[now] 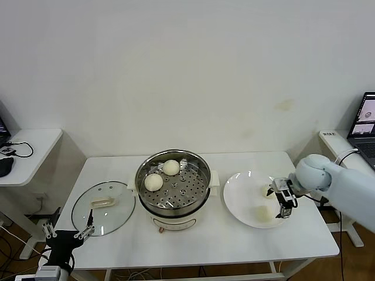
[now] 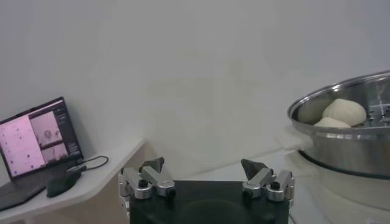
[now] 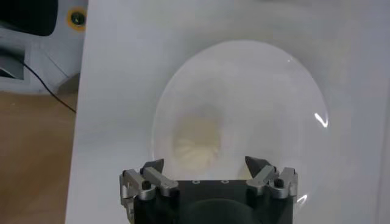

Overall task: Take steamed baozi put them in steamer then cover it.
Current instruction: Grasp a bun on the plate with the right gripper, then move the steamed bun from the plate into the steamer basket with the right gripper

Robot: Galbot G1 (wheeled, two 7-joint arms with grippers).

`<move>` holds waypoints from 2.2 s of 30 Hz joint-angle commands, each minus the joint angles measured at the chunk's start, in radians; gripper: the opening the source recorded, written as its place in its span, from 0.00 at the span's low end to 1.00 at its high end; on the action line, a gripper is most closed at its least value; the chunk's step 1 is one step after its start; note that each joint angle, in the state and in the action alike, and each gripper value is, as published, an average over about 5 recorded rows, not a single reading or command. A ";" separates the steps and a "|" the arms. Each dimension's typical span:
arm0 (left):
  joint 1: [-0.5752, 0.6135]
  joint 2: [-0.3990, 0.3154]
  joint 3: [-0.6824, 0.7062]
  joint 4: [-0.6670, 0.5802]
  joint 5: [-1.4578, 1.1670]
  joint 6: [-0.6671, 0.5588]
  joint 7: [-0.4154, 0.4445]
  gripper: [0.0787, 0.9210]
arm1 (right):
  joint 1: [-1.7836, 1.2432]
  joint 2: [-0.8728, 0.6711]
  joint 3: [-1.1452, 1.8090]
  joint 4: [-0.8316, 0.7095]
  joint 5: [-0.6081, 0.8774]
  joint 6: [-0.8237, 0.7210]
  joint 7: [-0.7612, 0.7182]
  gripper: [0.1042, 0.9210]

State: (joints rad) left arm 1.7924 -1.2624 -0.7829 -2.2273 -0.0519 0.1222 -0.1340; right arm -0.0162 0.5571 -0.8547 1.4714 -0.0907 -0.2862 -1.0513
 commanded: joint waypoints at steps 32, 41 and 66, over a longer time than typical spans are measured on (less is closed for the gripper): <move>-0.008 -0.010 -0.005 0.005 -0.001 -0.001 0.000 0.88 | -0.063 0.105 0.061 -0.125 -0.056 -0.014 -0.009 0.61; -0.017 -0.004 0.000 0.003 -0.003 -0.001 0.000 0.88 | 0.193 0.041 -0.025 -0.025 0.054 -0.035 -0.040 0.61; -0.034 0.008 -0.007 -0.001 -0.017 -0.001 0.000 0.88 | 0.728 0.464 -0.351 0.016 0.351 -0.065 0.051 0.62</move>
State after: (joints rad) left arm 1.7581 -1.2543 -0.7883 -2.2284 -0.0692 0.1218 -0.1341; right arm 0.5966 0.8525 -1.1350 1.4784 0.1813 -0.3475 -1.0328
